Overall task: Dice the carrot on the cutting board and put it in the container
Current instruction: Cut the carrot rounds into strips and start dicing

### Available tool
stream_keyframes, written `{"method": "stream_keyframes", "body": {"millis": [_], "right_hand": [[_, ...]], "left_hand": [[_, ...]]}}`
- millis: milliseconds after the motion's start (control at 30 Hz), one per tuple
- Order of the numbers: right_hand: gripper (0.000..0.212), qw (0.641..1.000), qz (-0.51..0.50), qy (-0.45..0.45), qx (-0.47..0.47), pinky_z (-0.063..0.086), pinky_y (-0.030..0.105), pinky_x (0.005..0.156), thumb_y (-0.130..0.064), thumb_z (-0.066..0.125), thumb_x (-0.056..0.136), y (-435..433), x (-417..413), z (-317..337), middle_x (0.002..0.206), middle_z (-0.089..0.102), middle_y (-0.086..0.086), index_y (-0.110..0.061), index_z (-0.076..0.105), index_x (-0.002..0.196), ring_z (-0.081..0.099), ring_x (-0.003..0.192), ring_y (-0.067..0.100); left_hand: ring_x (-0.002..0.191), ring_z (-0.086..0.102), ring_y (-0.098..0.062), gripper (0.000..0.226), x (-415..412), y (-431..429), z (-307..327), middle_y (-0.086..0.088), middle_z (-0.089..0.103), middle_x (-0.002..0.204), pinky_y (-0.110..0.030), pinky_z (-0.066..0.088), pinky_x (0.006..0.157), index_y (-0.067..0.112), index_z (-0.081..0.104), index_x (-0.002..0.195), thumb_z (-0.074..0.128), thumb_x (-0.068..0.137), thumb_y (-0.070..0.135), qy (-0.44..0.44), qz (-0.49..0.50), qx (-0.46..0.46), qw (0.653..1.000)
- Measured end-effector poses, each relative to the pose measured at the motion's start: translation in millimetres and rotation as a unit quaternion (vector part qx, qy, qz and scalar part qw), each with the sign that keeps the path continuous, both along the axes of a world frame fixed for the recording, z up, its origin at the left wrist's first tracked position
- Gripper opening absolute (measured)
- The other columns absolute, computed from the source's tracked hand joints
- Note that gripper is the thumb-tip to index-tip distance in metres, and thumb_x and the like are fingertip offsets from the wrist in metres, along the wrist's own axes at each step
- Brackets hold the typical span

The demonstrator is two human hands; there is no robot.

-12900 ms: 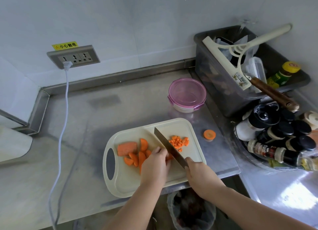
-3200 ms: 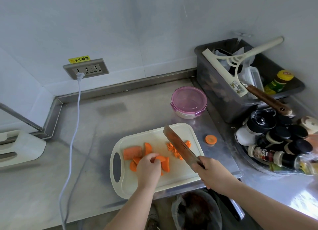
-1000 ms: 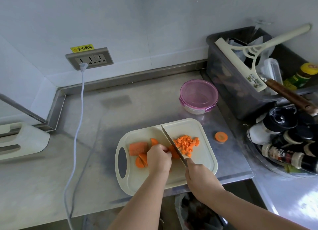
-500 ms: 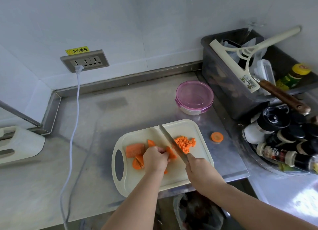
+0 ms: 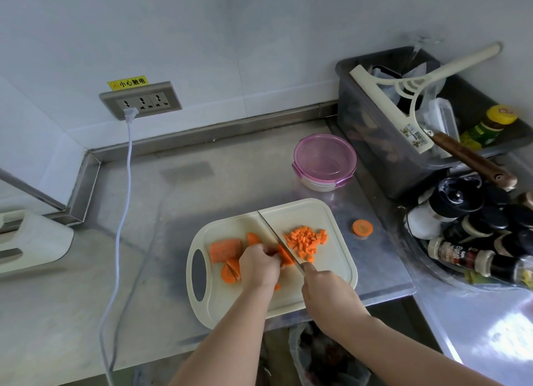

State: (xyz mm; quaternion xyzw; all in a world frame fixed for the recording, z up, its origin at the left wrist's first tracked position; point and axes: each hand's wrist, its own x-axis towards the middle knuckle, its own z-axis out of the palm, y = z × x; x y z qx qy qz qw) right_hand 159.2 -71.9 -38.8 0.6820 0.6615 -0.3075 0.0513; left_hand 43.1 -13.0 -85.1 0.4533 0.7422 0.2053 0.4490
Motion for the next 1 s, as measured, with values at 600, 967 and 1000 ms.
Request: {"method": "stream_keyframes", "body": {"millis": [600,967,1000], "right_hand": [[0.049,0.997,0.053,-0.062,-0.016,0.040,0.021,0.049,-0.010,0.048,0.097,5,1,-23,0.076,0.045,-0.003,-0.012,0.027,0.141,0.047,0.061,0.011],[0.030,0.999,-0.004,-0.009,-0.047,0.046,0.031,0.068,-0.013,0.037,0.100,10,-2,-21,0.086,0.046,0.003,-0.010,0.042,0.130,0.047,0.075,0.018],[0.029,0.999,-0.012,0.004,-0.047,0.046,0.034,0.074,-0.014,0.033,0.100,11,-2,-18,0.090,0.045,0.005,-0.009,0.045,0.126,0.046,0.079,0.020]], "left_hand": [[0.086,0.067,-0.023,0.008,0,3,-5,-0.006,0.072,0.089,-0.029,0.052,0.073,0.011,0.070,0.090,0.067,0.085,0.017,0.034,0.003,0.002,0.999],[0.084,0.067,-0.023,0.006,0,3,-11,-0.007,0.072,0.087,-0.032,0.054,0.074,0.013,0.070,0.089,0.066,0.085,0.016,0.022,0.020,-0.003,1.000],[0.084,0.067,-0.024,0.006,0,3,-11,-0.007,0.072,0.086,-0.033,0.055,0.073,0.012,0.070,0.089,0.067,0.085,0.016,0.018,0.022,-0.002,1.000]]}}
